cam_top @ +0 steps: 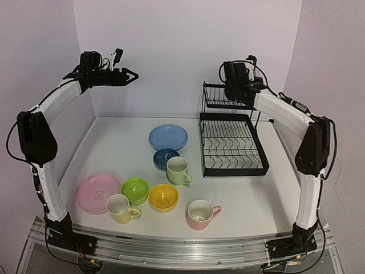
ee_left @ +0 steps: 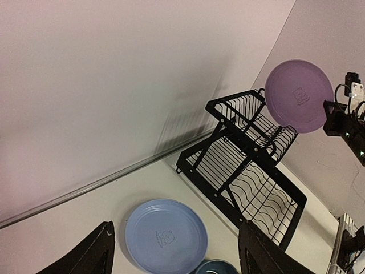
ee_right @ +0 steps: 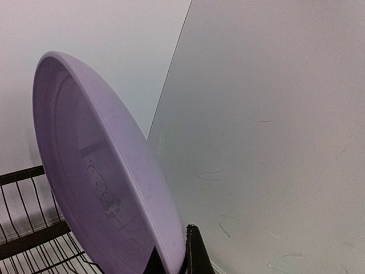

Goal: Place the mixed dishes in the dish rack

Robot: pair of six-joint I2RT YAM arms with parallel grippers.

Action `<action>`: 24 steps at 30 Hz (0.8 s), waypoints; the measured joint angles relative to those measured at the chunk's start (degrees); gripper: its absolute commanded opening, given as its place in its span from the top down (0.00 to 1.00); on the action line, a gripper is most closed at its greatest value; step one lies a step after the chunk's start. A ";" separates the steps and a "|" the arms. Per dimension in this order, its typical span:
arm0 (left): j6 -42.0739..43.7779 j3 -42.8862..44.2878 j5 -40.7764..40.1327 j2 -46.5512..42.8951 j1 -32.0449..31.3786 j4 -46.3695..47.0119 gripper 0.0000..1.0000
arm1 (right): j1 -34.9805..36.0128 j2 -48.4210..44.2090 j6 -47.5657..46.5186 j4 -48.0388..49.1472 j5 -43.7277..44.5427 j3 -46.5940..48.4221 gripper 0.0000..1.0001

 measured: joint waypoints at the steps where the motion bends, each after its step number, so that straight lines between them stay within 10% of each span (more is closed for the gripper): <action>1: 0.00 0.00 -0.01 0.00 0.02 0.00 0.26 | 0.03 0.15 -0.09 0.34 0.11 0.03 1.00; 24: -0.04 -0.02 0.02 -0.02 0.89 0.00 0.26 | -1.57 9.20 -4.23 1.78 0.47 9.63 1.00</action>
